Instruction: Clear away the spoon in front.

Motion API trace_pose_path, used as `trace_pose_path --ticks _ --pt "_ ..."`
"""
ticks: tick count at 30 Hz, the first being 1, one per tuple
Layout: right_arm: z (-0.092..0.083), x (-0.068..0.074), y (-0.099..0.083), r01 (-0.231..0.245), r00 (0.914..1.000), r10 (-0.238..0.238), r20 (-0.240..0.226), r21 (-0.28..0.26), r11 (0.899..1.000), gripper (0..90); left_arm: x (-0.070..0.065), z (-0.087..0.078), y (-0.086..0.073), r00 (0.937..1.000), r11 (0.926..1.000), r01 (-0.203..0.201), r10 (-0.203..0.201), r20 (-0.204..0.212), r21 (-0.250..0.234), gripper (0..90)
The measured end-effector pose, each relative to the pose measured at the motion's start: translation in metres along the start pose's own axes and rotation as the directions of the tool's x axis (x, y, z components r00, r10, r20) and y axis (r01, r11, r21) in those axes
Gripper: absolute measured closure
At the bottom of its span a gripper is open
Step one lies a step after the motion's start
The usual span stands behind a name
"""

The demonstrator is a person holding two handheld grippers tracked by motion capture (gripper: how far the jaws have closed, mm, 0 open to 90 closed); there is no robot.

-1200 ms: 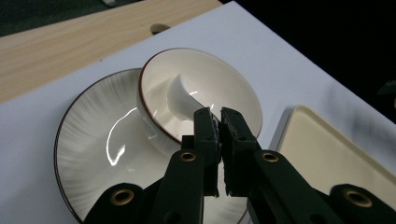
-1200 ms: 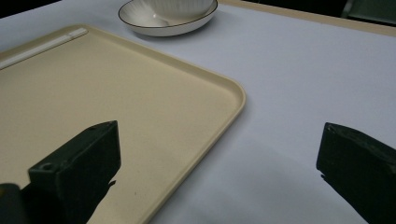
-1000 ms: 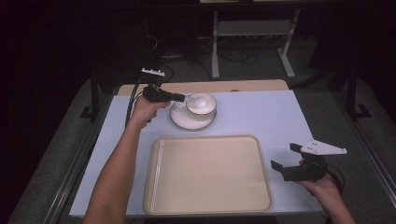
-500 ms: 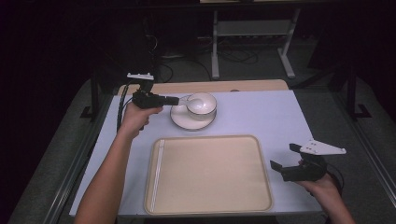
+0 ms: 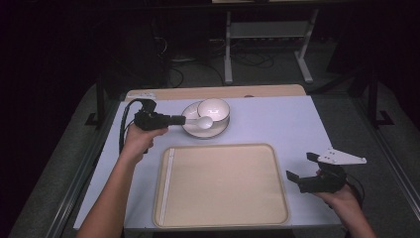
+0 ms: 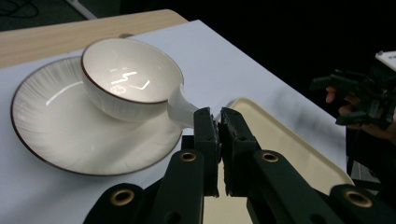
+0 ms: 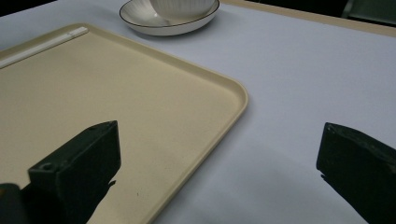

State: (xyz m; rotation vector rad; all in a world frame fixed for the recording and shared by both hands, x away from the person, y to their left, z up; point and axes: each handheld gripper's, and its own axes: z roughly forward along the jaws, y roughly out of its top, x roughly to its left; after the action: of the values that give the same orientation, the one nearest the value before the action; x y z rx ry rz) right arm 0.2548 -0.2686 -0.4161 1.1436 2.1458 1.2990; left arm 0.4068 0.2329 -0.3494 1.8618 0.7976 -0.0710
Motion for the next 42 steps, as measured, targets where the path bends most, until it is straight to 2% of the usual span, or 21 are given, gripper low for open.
trace_pose_path --ticks 7,16,23,28,33,42 --pt "0.001 0.001 0.0 0.003 1.0 -0.003 0.0 0.003 1.0 0.0 -0.007 0.007 -0.016 1.0 0.9995 -0.001 0.001 -0.001 0.03 85.4" --pt "0.001 0.001 0.0 0.008 1.0 -0.008 -0.002 0.007 1.0 0.0 -0.009 0.016 -0.042 0.9989 0.9989 0.035 -0.036 0.029 0.03 85.4" --pt "0.002 0.002 0.0 0.015 0.9999 -0.015 0.002 0.011 1.0 0.0 -0.008 0.022 -0.053 0.999 0.9965 0.039 -0.04 0.021 0.074 85.4" --pt "0.003 0.003 0.0 0.02 0.9998 -0.02 0.0 0.013 1.0 0.0 -0.005 0.023 -0.056 0.9981 0.996 0.053 -0.055 0.029 0.072 85.3" --pt "0.003 0.003 0.0 0.02 0.9998 -0.02 -0.002 0.013 1.0 0.0 0.001 0.022 -0.061 0.9982 0.9958 0.058 -0.059 0.007 0.071 83.7" --pt "0.004 0.004 0.0 0.024 0.9997 -0.024 -0.005 0.017 1.0 0.0 0.012 0.023 -0.069 0.9954 0.9928 0.056 -0.047 -0.083 0.106 76.1"
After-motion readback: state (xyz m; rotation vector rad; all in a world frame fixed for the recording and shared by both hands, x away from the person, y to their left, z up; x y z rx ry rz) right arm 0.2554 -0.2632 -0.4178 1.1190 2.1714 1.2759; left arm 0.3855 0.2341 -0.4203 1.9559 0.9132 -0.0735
